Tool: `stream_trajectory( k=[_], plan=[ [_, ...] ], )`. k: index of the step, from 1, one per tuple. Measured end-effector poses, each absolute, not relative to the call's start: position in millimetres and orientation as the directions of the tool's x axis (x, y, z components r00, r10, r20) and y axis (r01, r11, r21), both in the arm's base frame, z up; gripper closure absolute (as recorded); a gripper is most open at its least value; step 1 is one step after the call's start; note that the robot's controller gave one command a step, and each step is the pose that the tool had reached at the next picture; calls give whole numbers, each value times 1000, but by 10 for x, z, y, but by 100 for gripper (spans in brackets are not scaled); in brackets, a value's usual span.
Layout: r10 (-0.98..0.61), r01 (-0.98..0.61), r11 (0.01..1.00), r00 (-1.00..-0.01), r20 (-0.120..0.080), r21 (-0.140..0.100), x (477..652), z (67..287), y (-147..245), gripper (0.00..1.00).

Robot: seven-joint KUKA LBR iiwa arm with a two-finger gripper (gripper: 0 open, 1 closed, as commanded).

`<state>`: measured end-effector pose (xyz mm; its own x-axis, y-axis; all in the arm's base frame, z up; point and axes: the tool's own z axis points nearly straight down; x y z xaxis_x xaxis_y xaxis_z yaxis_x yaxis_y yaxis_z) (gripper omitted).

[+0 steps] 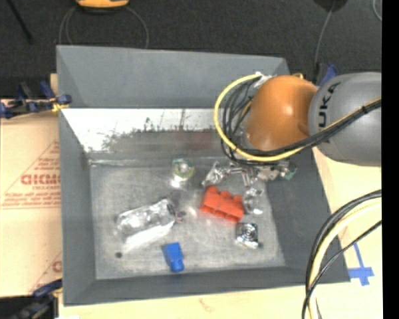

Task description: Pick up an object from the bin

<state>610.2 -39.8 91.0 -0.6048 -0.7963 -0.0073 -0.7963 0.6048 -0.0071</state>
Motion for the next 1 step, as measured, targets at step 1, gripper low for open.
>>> stream_trajectory(
  k=[1],
  plan=[
    [-796,-796,605,-605,-7,-4,6096,890,-389,100]
  ],
)
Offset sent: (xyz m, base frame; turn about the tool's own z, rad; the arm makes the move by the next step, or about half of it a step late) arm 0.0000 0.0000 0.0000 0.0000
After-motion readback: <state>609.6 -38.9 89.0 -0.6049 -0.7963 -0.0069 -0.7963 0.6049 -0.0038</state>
